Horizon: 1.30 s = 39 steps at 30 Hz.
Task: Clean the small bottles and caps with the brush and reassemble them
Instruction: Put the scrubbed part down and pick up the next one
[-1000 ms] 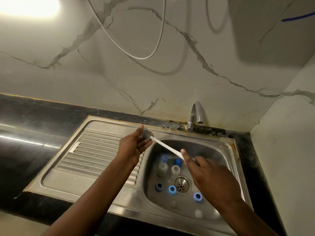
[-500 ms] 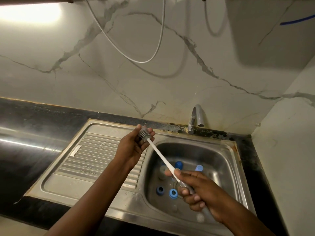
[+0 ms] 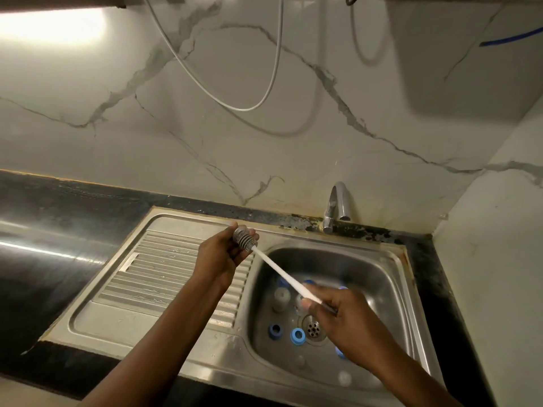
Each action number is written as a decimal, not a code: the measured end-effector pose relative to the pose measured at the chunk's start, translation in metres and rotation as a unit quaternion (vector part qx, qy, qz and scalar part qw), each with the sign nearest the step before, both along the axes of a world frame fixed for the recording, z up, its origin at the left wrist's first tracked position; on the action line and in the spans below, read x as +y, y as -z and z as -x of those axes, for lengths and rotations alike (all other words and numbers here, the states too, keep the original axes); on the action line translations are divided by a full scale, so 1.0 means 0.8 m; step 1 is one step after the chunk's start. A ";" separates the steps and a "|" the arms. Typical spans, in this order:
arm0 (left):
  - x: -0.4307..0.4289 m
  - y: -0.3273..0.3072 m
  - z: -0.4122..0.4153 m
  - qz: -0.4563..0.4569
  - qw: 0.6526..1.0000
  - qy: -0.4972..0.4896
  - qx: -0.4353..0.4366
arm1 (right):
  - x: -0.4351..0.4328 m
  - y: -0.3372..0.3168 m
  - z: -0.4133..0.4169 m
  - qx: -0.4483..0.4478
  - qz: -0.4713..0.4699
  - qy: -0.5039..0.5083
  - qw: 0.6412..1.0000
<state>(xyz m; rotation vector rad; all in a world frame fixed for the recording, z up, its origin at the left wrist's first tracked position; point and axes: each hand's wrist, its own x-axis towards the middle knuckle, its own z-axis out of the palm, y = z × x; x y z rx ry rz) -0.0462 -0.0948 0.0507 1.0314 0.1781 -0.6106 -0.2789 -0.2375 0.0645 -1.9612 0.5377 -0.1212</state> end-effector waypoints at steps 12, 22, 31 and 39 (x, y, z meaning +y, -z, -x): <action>0.005 -0.009 -0.002 0.107 0.992 0.045 0.047 | 0.009 -0.014 0.006 0.080 -0.238 -0.033 0.967; 0.020 0.004 -0.020 0.017 0.997 0.079 -0.009 | -0.043 -0.003 0.026 -0.016 0.413 -0.036 0.910; 0.015 -0.021 -0.008 0.050 0.993 0.088 -0.057 | -0.016 -0.011 0.005 -0.061 0.213 0.007 0.975; -0.003 -0.025 0.026 0.003 0.986 0.120 -0.115 | -0.004 -0.002 -0.021 -0.052 0.216 0.025 0.975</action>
